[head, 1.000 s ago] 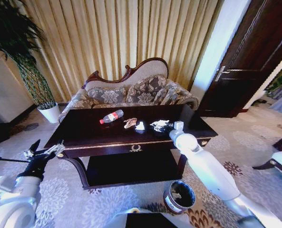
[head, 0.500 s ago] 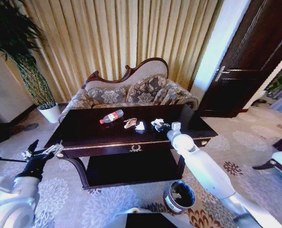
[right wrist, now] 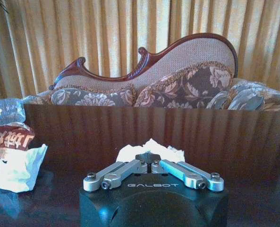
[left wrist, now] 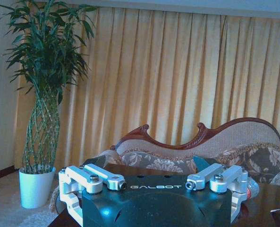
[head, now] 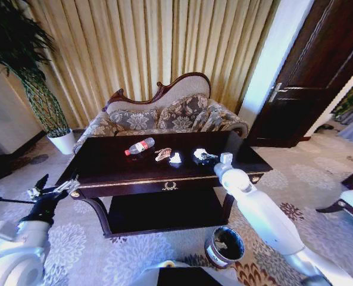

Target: Move to the front of the table and place the trash on the table into the trash bin.

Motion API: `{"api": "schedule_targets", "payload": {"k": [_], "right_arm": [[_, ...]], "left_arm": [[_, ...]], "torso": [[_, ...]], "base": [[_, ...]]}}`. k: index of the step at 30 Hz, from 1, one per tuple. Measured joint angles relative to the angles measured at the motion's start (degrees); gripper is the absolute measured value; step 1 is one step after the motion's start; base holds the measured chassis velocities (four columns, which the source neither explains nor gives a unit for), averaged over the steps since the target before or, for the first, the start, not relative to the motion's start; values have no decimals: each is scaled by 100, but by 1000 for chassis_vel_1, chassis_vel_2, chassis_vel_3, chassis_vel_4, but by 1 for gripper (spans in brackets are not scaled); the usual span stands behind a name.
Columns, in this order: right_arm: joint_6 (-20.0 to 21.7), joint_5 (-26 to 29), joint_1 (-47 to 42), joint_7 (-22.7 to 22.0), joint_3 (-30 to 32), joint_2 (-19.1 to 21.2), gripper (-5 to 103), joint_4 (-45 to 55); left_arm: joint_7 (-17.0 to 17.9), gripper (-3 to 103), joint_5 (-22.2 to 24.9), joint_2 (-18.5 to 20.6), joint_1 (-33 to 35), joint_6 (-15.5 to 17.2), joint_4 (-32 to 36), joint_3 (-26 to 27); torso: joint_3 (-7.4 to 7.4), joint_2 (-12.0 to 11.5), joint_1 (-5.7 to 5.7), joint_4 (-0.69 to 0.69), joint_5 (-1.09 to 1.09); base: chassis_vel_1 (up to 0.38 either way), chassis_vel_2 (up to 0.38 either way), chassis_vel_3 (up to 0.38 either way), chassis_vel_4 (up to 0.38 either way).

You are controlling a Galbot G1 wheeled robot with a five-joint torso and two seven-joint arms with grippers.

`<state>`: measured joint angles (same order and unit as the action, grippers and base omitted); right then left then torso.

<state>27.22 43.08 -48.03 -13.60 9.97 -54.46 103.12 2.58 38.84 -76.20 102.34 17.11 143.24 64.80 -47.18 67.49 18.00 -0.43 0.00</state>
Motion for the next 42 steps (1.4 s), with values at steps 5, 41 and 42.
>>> {"api": "schedule_targets", "payload": {"k": [5,41,42], "right_arm": [[-189,16,-148,0,233,142,0,314],[-746,-79,-4445,-233,3486,-138,0,4047],[-746,-79,-4445,-233,3486,-138,0,4047]], "left_arm": [[-2,100,0,8,2,-4,0,-8],[17,100,175,213,-190,-1,-1,-146],[17,100,175,213,-190,-1,-1,-146]], "torso": [[0,0,0,1,0],[0,0,0,0,0],[0,0,0,0,0]], "base": [[0,0,0,0],[0,0,0,0],[0,0,0,0]]}}
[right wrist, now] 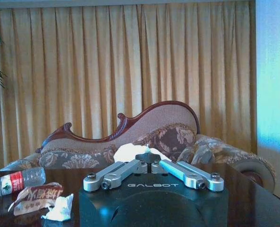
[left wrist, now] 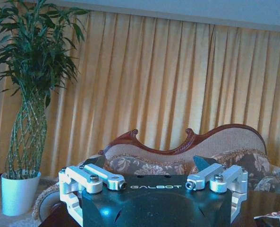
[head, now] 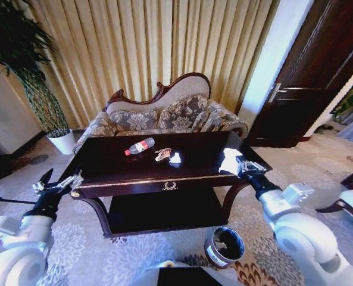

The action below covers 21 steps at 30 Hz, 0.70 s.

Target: Move to the front of the table and place the trash on the table into the trash bin.

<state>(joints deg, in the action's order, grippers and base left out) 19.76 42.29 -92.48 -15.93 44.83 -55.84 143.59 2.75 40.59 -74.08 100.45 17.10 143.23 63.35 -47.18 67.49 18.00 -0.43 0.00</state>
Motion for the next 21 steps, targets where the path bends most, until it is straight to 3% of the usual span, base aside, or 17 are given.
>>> {"api": "schedule_targets", "payload": {"k": [14,21], "right_arm": [[-4,-94,51,16,-97,-130,0,-97],[-16,-208,78,31,-187,-321,0,-691]], "left_arm": [[3,100,-4,24,-44,-6,0,-36],[7,100,-24,15,-25,-6,0,-37]], "torso": [[1,1,-3,0,0],[0,0,-2,0,0]], "base": [[108,-120,-103,112],[21,-23,-23,30]]}}
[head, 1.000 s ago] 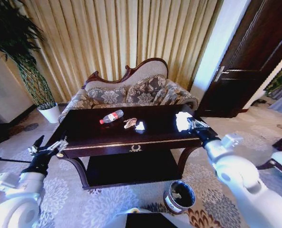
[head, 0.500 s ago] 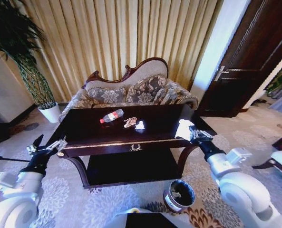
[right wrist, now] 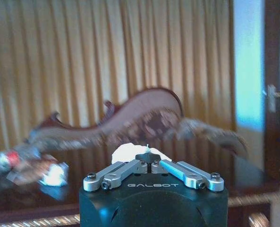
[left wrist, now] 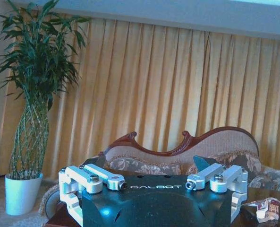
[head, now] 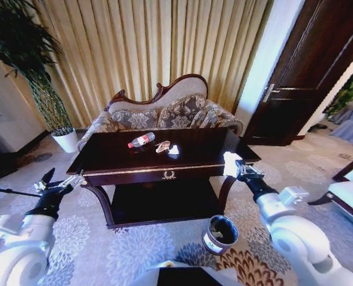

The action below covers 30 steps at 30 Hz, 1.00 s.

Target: Move to the front of the table and place the trash on the table into the trash bin.

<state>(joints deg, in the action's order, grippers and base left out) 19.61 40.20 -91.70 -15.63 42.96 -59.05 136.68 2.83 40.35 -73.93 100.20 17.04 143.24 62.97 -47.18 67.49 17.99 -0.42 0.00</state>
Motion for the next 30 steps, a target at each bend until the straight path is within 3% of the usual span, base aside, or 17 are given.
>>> {"api": "schedule_targets", "payload": {"k": [13,30], "right_arm": [[16,-389,-307,20,-118,-343,0,-1956],[-328,-1065,668,105,-608,-598,0,-4797]], "left_arm": [[26,100,25,-11,-7,-7,0,55],[33,100,33,-51,-29,-140,0,13]], "torso": [[1,1,1,-2,1],[0,0,1,-1,0]], "base": [[0,0,0,0],[0,0,0,0]]}}
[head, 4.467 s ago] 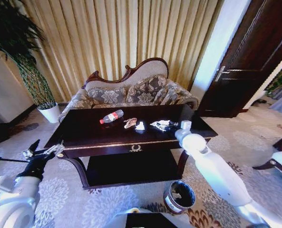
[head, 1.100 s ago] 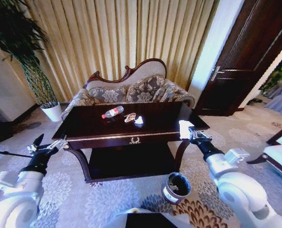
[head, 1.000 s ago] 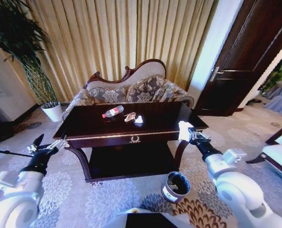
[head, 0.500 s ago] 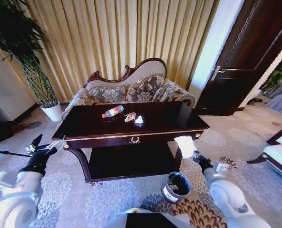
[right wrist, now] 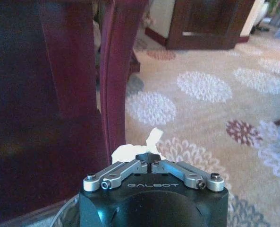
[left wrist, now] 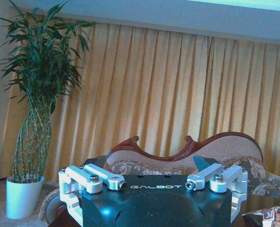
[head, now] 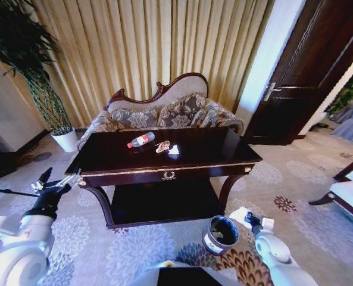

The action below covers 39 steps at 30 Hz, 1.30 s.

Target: Move to the front of the table and place the trash on the table into the trash bin.

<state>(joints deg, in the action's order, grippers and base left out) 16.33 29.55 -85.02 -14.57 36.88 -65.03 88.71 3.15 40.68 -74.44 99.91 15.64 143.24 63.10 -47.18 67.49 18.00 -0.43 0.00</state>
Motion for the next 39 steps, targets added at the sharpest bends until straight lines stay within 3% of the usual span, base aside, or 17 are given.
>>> {"api": "schedule_targets", "payload": {"k": [6,22,24,26,28,29,33,35,39], "right_arm": [[-89,-333,257,117,-99,-204,0,-703],[-192,-539,282,326,-157,-392,-1,-1024],[-193,-595,261,353,-172,-412,10,-1024],[-193,-618,254,373,-173,-425,10,-1022],[-198,-632,243,402,-173,-443,20,-994],[-198,-632,243,402,-173,-443,20,-994],[-203,-658,242,410,-178,-447,42,-940],[-204,-667,244,410,-178,-446,42,-935],[-204,-689,246,410,-177,-435,58,-879]], "left_arm": [[-6,100,0,0,-6,-4,0,-3],[-14,100,-18,-14,-45,-2,0,-84],[-17,100,-17,-10,-47,-2,0,-85],[-17,100,-16,-7,-50,-5,0,-85],[-18,100,-16,-5,-56,-8,0,-85],[-18,100,-16,-5,-56,-8,0,-85],[-18,100,-15,-12,-49,-17,0,-67],[-16,100,-13,-13,-50,-18,0,-63],[-14,100,-7,-13,-49,-21,0,-50]], "torso": [[0,0,0,0,0],[0,0,0,0,0],[0,0,0,0,-1],[0,0,0,0,0],[0,1,0,0,-1],[0,1,0,0,-1],[0,0,0,0,0],[0,0,0,0,0],[0,1,0,0,0]], "base": [[0,0,0,0],[0,0,0,0],[0,0,0,0],[0,0,0,0],[0,0,0,0],[0,0,0,0],[0,0,0,0],[0,0,0,0],[0,0,0,0]]}}
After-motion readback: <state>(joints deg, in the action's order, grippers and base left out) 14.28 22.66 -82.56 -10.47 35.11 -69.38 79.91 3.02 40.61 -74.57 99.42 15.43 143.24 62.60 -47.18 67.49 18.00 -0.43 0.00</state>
